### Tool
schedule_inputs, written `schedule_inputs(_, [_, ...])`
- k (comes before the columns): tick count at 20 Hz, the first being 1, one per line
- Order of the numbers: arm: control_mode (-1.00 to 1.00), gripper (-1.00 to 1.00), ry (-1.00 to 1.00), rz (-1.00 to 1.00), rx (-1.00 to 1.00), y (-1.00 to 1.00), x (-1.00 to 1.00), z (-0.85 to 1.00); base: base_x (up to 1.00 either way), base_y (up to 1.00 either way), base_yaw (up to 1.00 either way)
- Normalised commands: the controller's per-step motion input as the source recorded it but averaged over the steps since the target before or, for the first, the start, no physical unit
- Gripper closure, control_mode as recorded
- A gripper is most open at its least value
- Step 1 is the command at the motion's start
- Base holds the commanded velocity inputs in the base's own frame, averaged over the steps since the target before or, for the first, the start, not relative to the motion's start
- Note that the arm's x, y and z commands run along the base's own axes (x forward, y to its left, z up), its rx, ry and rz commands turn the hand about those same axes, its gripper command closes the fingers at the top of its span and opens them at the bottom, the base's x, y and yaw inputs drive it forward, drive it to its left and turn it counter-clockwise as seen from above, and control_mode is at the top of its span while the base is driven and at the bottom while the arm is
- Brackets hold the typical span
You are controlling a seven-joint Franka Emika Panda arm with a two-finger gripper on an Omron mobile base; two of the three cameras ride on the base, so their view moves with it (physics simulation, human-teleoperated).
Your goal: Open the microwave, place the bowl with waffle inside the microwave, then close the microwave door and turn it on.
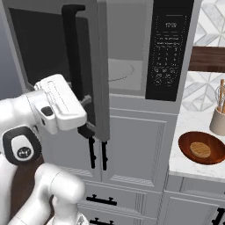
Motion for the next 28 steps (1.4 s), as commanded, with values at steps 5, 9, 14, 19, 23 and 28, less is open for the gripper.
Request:
schedule_inputs(5, [-1.00,1.00,-0.05,-0.27,-0.34,0.73,-0.77,0.33,0.00,0.00,0.00])
schedule_inputs(9, [-1.00,1.00,0.06,-0.21,-0.35,0.83,-0.46,0.06,0.00,0.00,0.00])
schedule_inputs(14, [-1.00,-1.00,0.03,-0.11,-0.29,0.80,-0.11,0.00,0.00,0.00,0.00])
schedule_inputs(19, [-1.00,-1.00,0.04,-0.01,-0.06,0.22,0.21,-0.07,0.00,0.00,0.00])
schedule_inputs(23, [-1.00,-1.00,-0.06,0.08,0.00,0.04,0.49,-0.18,0.00,0.00,0.00])
schedule_inputs(28, [-1.00,-1.00,-0.02,0.14,-0.08,0.01,0.10,0.01,0.00,0.00,0.00])
